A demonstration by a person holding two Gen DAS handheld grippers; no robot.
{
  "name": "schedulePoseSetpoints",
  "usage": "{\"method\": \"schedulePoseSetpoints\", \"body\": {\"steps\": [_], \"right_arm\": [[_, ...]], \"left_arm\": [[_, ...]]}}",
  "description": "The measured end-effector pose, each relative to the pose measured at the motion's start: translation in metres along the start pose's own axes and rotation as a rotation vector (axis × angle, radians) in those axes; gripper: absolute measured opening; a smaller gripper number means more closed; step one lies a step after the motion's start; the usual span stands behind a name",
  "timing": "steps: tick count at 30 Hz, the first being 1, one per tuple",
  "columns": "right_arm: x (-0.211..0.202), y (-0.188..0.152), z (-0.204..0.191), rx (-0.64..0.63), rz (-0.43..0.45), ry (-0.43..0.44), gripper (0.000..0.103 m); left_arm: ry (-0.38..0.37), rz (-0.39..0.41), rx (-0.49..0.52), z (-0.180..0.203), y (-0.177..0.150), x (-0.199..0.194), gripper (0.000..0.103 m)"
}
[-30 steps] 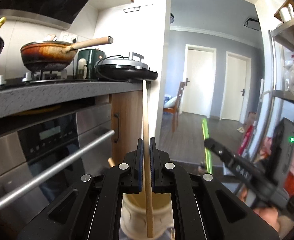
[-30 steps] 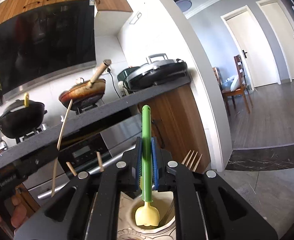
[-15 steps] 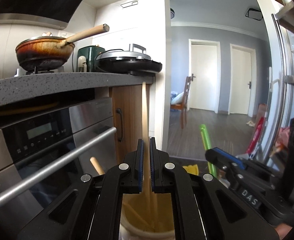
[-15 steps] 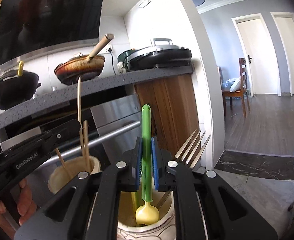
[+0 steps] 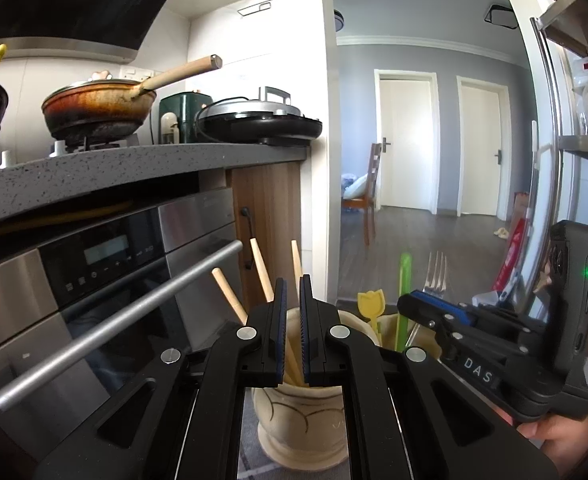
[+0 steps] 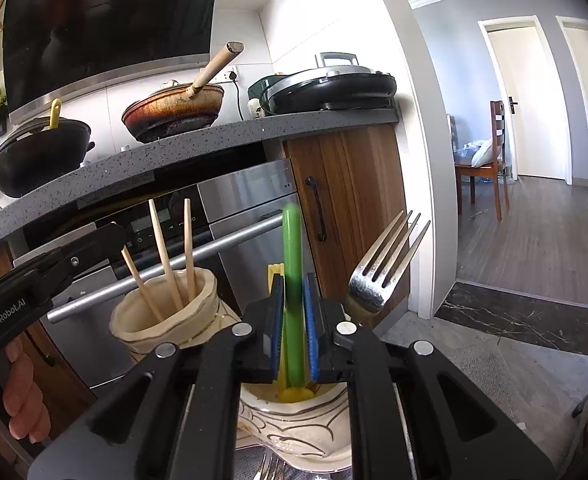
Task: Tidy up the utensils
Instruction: 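Lower the chopstick into the tall pot while the right tool lowers the green spoon into the short pot, then open both tools and withdraw them from the holder back over the towel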
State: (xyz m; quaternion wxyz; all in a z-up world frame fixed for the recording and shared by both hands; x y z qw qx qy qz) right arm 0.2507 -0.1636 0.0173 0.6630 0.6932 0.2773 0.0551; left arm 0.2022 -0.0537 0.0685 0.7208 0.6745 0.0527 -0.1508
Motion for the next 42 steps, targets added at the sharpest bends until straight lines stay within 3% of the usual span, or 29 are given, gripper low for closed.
{"method": "schedulePoseSetpoints", "body": {"steps": [3,5,7,8,9,10,12,15,18,26,42], "right_arm": [[-0.006,0.002,-0.001,-0.003,0.016,-0.004,0.038],[-0.012,0.004,-0.002,-0.002,0.03,-0.008,0.038],[-0.019,0.008,-0.001,0.003,0.042,-0.008,0.042],[-0.024,0.01,0.0,0.01,0.052,-0.01,0.051],[-0.03,0.012,0.001,0.018,0.063,-0.017,0.061],[-0.035,0.013,0.002,0.024,0.069,-0.02,0.066],[-0.043,0.015,0.002,0.037,0.072,-0.013,0.084],[-0.058,0.014,0.003,0.058,0.089,-0.019,0.099],[-0.068,0.01,0.004,0.06,0.087,-0.04,0.099],[-0.081,-0.012,0.009,0.064,0.035,-0.079,0.099],[-0.085,-0.089,0.03,0.1,-0.206,-0.121,0.099]], "left_arm": [[0.01,0.0,-0.001,-0.001,0.001,-0.008,0.023],[0.008,0.003,-0.017,-0.004,0.0,-0.017,0.024],[0.011,0.0,-0.03,-0.008,-0.002,-0.025,0.038],[0.017,0.001,-0.035,-0.011,-0.003,-0.029,0.044],[0.025,0.004,-0.04,-0.014,-0.005,-0.033,0.058],[0.031,0.009,-0.046,-0.017,-0.007,-0.039,0.065],[0.044,0.007,-0.043,-0.021,-0.011,-0.045,0.073],[0.076,0.0,-0.043,-0.028,-0.018,-0.054,0.083],[0.101,0.005,-0.072,-0.037,-0.023,-0.064,0.092],[0.144,-0.04,-0.09,-0.049,-0.046,-0.079,0.094],[0.172,-0.289,-0.057,-0.04,-0.127,-0.066,0.094]]}}
Point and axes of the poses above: each gripper's, at about its wrist camera, not at the fingertips, and x roughly the way its jaws point, z to its right, y to its top, the point moved 10 cm from there along x, roughly the way its jaws point, and after that the axes turned 7 degrees about -x, right-handed, at the moved point
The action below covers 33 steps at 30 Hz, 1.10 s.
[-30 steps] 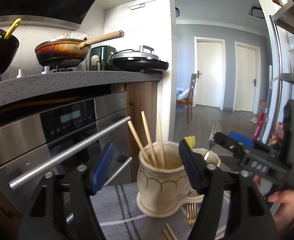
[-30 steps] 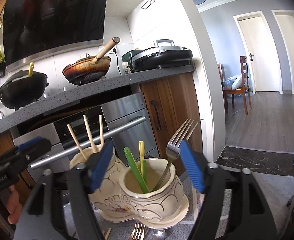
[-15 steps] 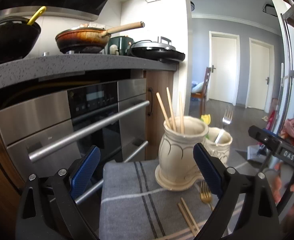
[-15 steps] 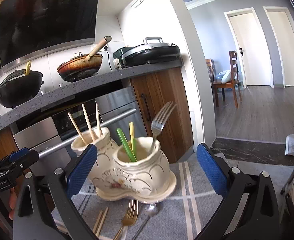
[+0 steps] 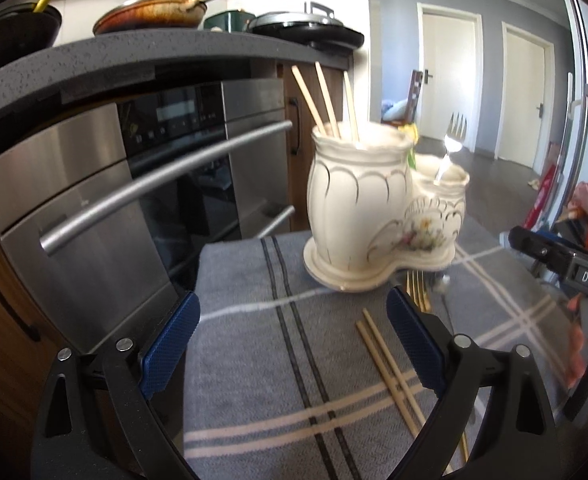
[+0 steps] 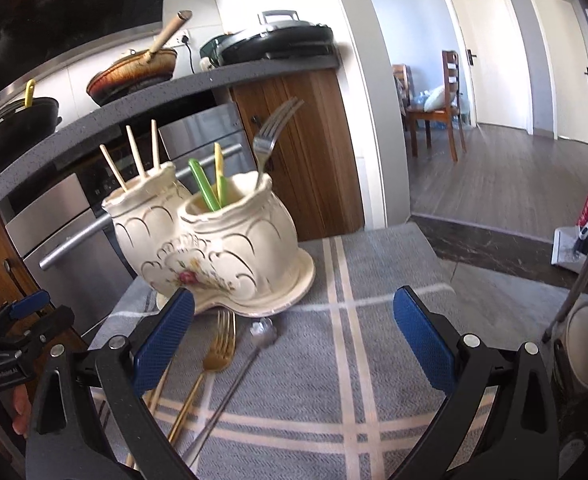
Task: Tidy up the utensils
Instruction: 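Open both tools and withdraw them from the holder back over the towel, then grasp a fourth chopstick with the left tool while the right tool grasps the silver spoon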
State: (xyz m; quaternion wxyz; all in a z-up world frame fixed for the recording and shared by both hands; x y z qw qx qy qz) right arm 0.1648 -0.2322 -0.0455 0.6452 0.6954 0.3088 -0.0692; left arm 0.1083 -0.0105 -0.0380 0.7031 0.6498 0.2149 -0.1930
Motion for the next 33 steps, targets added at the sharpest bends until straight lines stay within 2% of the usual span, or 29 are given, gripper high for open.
{"method": "schedulePoseSetpoints", "body": {"steps": [9,14,17,20,26,29,31,33], "right_arm": [[0.011,-0.015,-0.002,-0.04,-0.08,-0.034,0.099],[0.014,-0.017,-0.003,-0.054,-0.096,-0.042,0.099],[0.016,-0.019,-0.002,-0.058,-0.108,-0.047,0.099],[0.017,-0.02,-0.002,-0.063,-0.114,-0.05,0.099],[0.022,-0.026,-0.003,-0.099,-0.149,-0.075,0.099],[0.029,-0.034,-0.006,-0.149,-0.199,-0.09,0.098],[0.032,-0.039,-0.011,-0.165,-0.221,-0.076,0.098],[0.034,-0.044,-0.022,-0.153,-0.248,-0.003,0.098]], "left_arm": [[0.033,-0.172,0.029,0.013,-0.036,0.024,0.094],[0.003,-0.283,0.021,0.024,-0.06,0.035,0.092],[0.011,-0.307,0.04,0.028,-0.07,0.038,0.091],[0.013,-0.335,0.05,0.03,-0.077,0.039,0.083],[0.029,-0.367,0.05,0.032,-0.086,0.042,0.081],[0.023,-0.358,0.068,0.034,-0.084,0.042,0.067],[0.011,-0.353,0.095,0.038,-0.083,0.041,0.036],[-0.007,-0.361,0.112,0.041,-0.083,0.04,0.018]]}}
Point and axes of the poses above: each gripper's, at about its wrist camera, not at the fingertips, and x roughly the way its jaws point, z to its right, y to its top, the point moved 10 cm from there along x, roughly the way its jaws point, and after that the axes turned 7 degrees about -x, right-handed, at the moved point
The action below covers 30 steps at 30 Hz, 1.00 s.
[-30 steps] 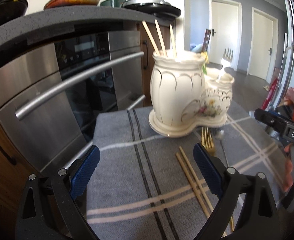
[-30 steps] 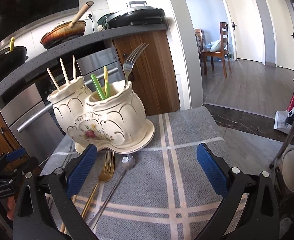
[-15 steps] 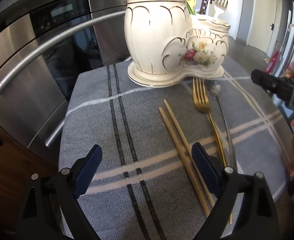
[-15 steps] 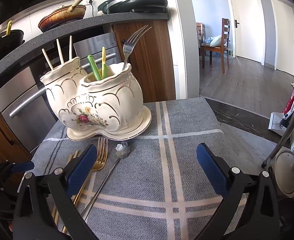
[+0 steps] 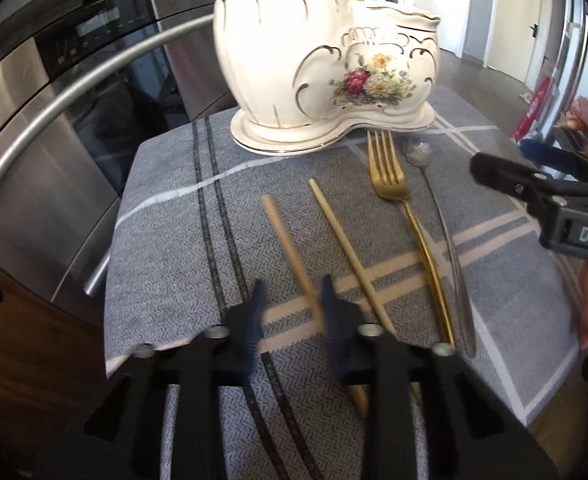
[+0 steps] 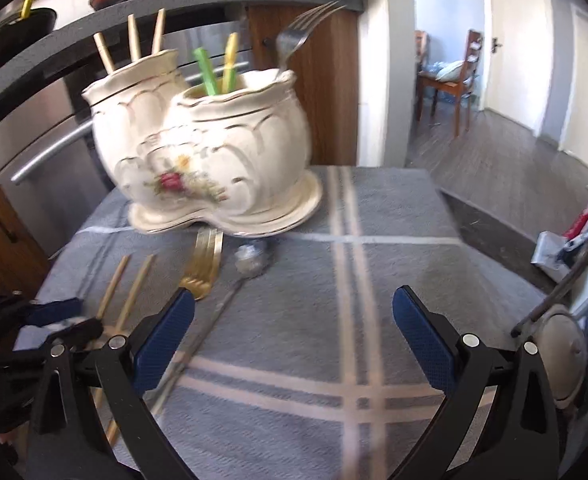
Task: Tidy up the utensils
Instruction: 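Grasp a fourth chopstick with the left tool while the right tool grasps the silver spoon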
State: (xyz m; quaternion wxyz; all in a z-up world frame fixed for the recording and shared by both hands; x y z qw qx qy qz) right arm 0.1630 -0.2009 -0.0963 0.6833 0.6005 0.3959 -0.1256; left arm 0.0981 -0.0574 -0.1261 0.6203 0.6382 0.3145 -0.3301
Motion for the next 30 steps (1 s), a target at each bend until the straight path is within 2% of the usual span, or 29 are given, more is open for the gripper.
{"method": "schedulePoseSetpoints", "body": {"steps": [1,4,9,12,19,24,30], "right_arm": [[0.001,-0.001,-0.006,0.002,-0.008,0.034,0.098],[0.007,-0.003,-0.02,-0.034,-0.036,0.067,0.087],[0.019,-0.011,-0.037,-0.043,-0.106,0.11,0.058],[0.025,-0.01,-0.047,-0.074,-0.123,0.104,0.045],[0.04,-0.01,-0.061,-0.172,-0.14,0.018,0.039],[0.037,-0.012,-0.061,-0.188,-0.16,0.042,0.013],[0.016,-0.028,-0.043,-0.242,-0.178,0.056,0.006]], "left_arm": [[-0.004,0.0,0.007,0.001,0.0,-0.001,0.012],[-0.017,-0.002,0.028,-0.002,-0.001,-0.001,0.011],[-0.033,-0.004,0.029,-0.013,0.0,-0.002,0.01],[-0.038,0.009,0.032,-0.014,0.0,-0.002,0.01],[-0.049,0.021,0.065,-0.012,0.0,-0.002,0.01],[-0.053,0.021,0.082,-0.011,0.001,-0.001,0.01],[-0.066,-0.001,0.076,-0.011,-0.001,-0.002,0.01]]}}
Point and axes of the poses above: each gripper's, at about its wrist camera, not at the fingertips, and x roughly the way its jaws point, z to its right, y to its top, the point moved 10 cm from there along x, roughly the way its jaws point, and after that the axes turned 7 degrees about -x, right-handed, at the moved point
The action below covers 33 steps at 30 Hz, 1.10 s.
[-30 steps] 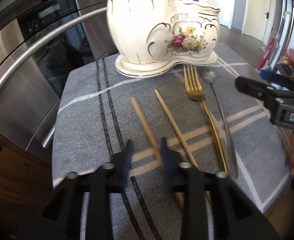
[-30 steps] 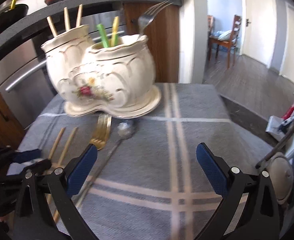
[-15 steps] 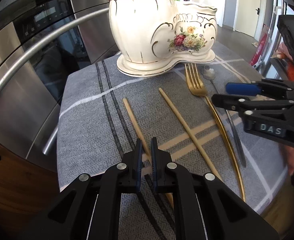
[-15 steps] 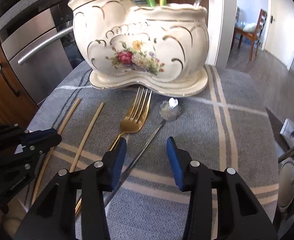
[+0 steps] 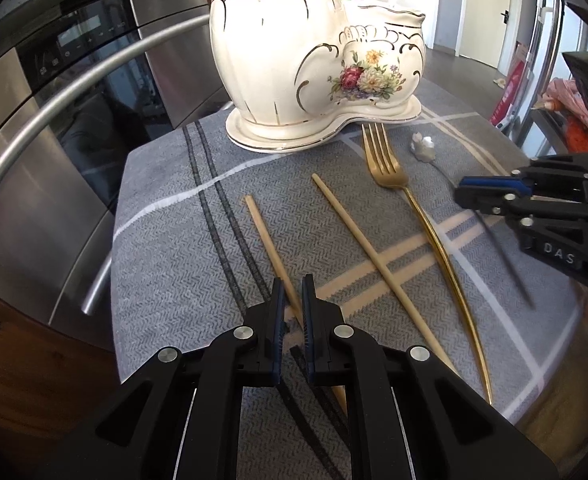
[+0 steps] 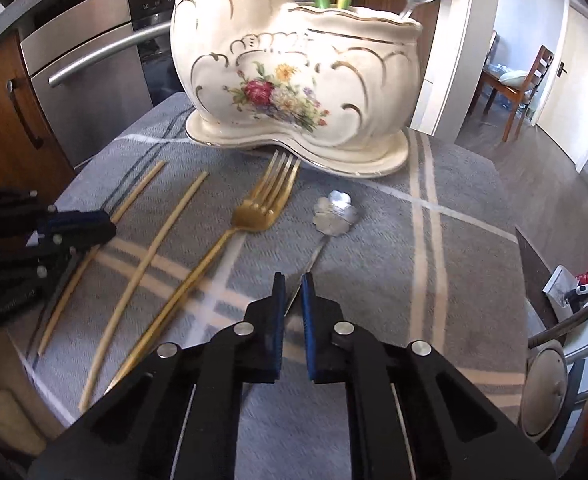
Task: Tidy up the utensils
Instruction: 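Grasp a fourth chopstick with the left tool while the right tool grasps the silver spoon, then lift the chopstick with the left tool while the right tool lifts the silver spoon toward the holder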
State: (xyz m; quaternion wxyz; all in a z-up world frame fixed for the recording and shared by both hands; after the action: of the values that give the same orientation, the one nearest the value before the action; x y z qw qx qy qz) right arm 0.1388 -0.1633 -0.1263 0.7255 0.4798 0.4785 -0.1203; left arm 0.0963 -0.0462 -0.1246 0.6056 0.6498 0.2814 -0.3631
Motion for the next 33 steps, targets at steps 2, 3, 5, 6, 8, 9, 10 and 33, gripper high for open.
{"method": "schedulePoseSetpoints", "body": {"steps": [2,3,5,6,8,9,10,33], "right_arm": [[-0.005,-0.006,0.004,-0.023,-0.008,-0.011,0.006],[-0.009,-0.013,0.008,-0.028,-0.009,-0.008,0.006],[-0.012,-0.015,0.012,-0.021,-0.017,-0.017,0.009],[-0.012,-0.016,0.014,-0.02,-0.02,-0.026,0.018],[-0.007,-0.012,0.014,-0.02,-0.018,-0.069,0.022],[-0.006,-0.01,0.012,-0.023,-0.013,-0.07,0.022],[-0.005,-0.01,0.011,-0.021,-0.008,-0.067,0.022],[-0.081,0.007,0.013,0.112,0.339,0.066,0.003]], "left_arm": [[0.002,-0.008,-0.001,0.0,0.0,0.0,0.01],[0.0,-0.013,-0.006,-0.001,-0.001,0.0,0.01],[0.001,-0.023,-0.022,-0.001,-0.001,0.0,0.015],[0.002,-0.026,-0.035,-0.001,-0.001,0.001,0.019],[0.012,-0.026,-0.051,-0.001,-0.001,0.001,0.019],[0.022,-0.024,-0.062,-0.002,0.0,0.001,0.019],[0.029,-0.022,-0.068,-0.003,0.0,0.001,0.019],[-0.112,0.198,-0.092,-0.006,0.02,-0.055,0.006]]}}
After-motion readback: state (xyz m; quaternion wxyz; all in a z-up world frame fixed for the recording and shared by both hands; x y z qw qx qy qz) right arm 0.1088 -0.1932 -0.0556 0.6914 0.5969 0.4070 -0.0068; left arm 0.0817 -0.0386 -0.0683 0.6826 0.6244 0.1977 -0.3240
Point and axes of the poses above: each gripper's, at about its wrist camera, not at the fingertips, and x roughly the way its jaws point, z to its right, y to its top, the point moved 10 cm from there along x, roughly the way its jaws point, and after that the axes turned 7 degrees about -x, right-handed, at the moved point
